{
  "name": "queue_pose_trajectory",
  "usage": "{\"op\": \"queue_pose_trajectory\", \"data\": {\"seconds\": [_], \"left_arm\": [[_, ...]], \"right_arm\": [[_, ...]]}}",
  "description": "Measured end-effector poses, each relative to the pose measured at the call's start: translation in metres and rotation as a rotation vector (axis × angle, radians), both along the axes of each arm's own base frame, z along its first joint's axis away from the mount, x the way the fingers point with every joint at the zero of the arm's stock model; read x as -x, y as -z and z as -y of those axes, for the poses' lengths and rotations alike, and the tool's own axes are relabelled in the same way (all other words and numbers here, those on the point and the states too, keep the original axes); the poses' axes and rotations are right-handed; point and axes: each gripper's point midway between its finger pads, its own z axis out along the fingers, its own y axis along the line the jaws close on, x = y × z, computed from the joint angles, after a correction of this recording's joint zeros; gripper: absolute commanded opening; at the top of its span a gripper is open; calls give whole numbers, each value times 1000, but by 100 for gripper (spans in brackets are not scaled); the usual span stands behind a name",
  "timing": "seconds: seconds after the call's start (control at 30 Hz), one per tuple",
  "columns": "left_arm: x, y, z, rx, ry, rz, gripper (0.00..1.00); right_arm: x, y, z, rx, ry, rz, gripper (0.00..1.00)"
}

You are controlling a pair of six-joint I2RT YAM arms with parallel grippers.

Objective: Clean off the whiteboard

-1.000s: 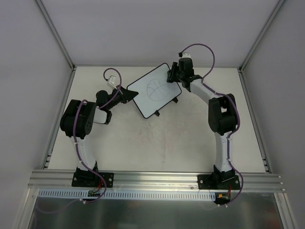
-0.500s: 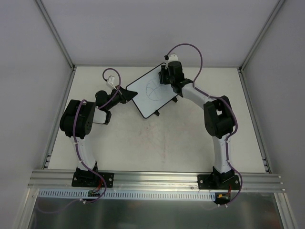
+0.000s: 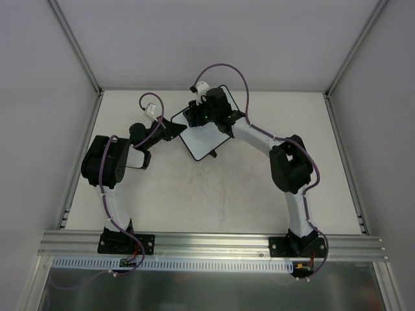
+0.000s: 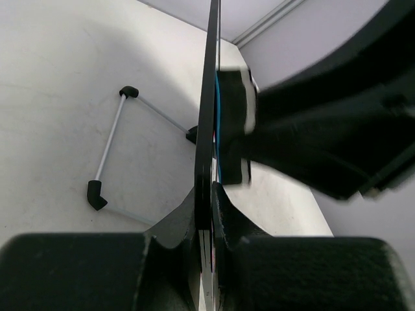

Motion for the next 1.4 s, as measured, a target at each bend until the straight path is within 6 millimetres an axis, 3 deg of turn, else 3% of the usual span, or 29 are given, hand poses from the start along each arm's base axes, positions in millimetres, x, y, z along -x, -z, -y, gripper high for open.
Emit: {"op": "queue_pose_trajectory", "data": {"seconds": [0.1, 0.17, 0.7, 1.4], "left_arm": [[0, 0, 0, 0, -1, -1, 0], [0, 1, -1, 0, -2, -3, 0], [0, 1, -1, 0, -3, -4, 0], [0, 1, 0, 0, -3, -3, 0]], "right_arm": [[26, 1, -24, 12, -99, -9, 0], [33, -1, -31, 18, -124, -3, 0], [27, 1, -23, -7, -44, -7, 0], [-46, 29, 90, -123, 327, -136, 0]]}}
